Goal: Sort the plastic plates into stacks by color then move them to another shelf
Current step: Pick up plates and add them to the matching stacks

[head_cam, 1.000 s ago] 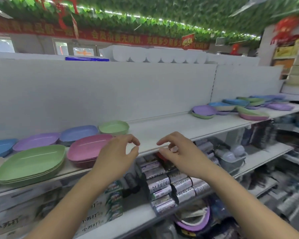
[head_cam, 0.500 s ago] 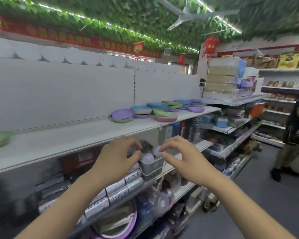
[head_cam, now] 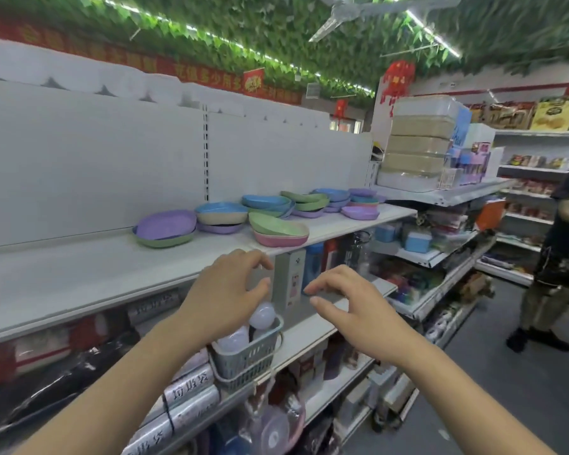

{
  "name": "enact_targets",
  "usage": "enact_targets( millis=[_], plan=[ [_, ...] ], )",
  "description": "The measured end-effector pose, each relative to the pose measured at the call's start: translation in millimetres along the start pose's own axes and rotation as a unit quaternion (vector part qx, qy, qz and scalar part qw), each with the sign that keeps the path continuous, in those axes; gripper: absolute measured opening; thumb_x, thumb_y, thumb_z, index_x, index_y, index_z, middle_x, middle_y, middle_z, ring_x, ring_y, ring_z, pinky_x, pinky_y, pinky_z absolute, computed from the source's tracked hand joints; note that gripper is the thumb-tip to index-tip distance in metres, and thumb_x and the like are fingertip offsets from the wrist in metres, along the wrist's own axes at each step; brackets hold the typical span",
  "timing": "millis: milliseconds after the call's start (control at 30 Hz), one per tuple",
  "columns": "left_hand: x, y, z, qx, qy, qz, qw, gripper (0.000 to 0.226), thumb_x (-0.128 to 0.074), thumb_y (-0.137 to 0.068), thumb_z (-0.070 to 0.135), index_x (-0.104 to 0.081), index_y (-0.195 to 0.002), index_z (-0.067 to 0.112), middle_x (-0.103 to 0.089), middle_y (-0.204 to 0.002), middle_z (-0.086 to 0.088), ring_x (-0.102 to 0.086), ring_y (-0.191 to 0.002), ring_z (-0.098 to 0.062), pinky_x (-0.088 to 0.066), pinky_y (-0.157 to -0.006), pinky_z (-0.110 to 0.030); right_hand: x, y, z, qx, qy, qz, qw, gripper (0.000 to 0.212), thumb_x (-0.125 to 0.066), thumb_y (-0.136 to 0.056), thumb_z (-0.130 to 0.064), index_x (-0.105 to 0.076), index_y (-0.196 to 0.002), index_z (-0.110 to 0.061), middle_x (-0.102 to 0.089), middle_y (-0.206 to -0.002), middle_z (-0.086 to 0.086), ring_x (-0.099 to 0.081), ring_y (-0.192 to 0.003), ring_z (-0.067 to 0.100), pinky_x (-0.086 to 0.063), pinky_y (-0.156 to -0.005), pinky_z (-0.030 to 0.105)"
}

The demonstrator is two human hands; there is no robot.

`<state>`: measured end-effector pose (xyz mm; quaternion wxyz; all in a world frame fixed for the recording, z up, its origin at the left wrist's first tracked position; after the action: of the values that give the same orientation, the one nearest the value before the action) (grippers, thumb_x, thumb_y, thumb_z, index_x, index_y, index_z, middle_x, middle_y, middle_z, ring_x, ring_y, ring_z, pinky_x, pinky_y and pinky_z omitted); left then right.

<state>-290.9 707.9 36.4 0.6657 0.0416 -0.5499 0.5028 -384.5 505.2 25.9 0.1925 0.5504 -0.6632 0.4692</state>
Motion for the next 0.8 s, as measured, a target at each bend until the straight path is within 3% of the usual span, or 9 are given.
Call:
enact_targets(
  millis=[300,400,500,633,733,800],
  plan=[
    [-49,-161,-73,0.081,-0.081,0.005,0.993,0.033,-0.044,-0.099,0.049,-0.049,-0.13,0.039,-0.057,-0.117,0.002,-0.055,-0.11,-0.021,-0.048,-0.084,-0.038,37,-141,113,-0.032,-0.036,0.051,0.998,0.01,-0.065,-0.098,-0.031,-0.07,-0.103,-0.039,-0.061,-0.106,-0.01,-0.061,-0.095,0.006,-0.048,-0.085,0.023],
    [-65,-190,-86,0.111,-0.072,-0.049,0.99,0.028,-0.04,-0.099,0.057,-0.057,-0.116,0.042,-0.065,-0.108,0.011,-0.06,-0.097,-0.012,-0.052,-0.085,-0.039,35,-176,145,-0.036,-0.06,0.032,0.997,0.011,-0.064,-0.098,-0.031,-0.07,-0.103,-0.038,-0.06,-0.107,-0.009,-0.063,-0.093,0.006,-0.047,-0.081,0.018],
    [-75,-207,-98,0.163,-0.067,-0.047,0.983,0.032,-0.041,-0.099,0.058,-0.065,-0.096,0.036,-0.066,-0.09,0.013,-0.061,-0.086,-0.007,-0.052,-0.079,-0.034,34,-210,178,-0.033,-0.094,0.025,0.995,0.01,-0.064,-0.098,-0.033,-0.071,-0.103,-0.039,-0.061,-0.111,-0.015,-0.062,-0.099,0.001,-0.047,-0.085,0.018],
    [-75,-225,-106,0.223,-0.101,0.022,0.969,0.016,-0.056,-0.092,0.033,-0.069,-0.082,0.037,-0.068,-0.087,0.017,-0.063,-0.088,-0.01,-0.052,-0.078,-0.035,37,-255,224,-0.023,-0.115,0.003,0.993,0.01,-0.064,-0.098,-0.036,-0.071,-0.104,-0.04,-0.06,-0.115,-0.019,-0.059,-0.1,-0.006,-0.047,-0.085,0.018],
    [-70,-242,-98,0.271,-0.08,0.068,0.957,0.026,-0.057,-0.092,0.017,-0.069,-0.081,0.037,-0.068,-0.087,0.012,-0.064,-0.085,-0.016,-0.049,-0.077,-0.034,45,-290,256,-0.016,-0.119,-0.013,0.993,0.01,-0.062,-0.099,-0.038,-0.07,-0.106,-0.038,-0.06,-0.115,-0.021,-0.06,-0.096,-0.004,-0.042,-0.075,0.011],
    [-65,-256,-91,0.281,-0.047,0.112,0.952,0.033,-0.054,-0.092,0.012,-0.07,-0.079,0.037,-0.069,-0.088,0.001,-0.065,-0.082,-0.023,-0.056,-0.075,-0.04,51,-316,274,-0.007,-0.11,-0.012,0.994,0.01,-0.062,-0.1,-0.036,-0.069,-0.106,-0.034,-0.061,-0.109,-0.021,-0.061,-0.093,-0.001,-0.042,-0.073,0.012]
  ],
)
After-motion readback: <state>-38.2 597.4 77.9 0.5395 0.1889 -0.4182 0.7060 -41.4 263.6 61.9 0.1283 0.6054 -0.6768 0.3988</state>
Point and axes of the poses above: each hand's wrist, its own y-axis away from the middle knuckle, its own x-axis out of the back of the hand, z = x × y, the point moved 4 cm from there along -y, towards the middle knuckle
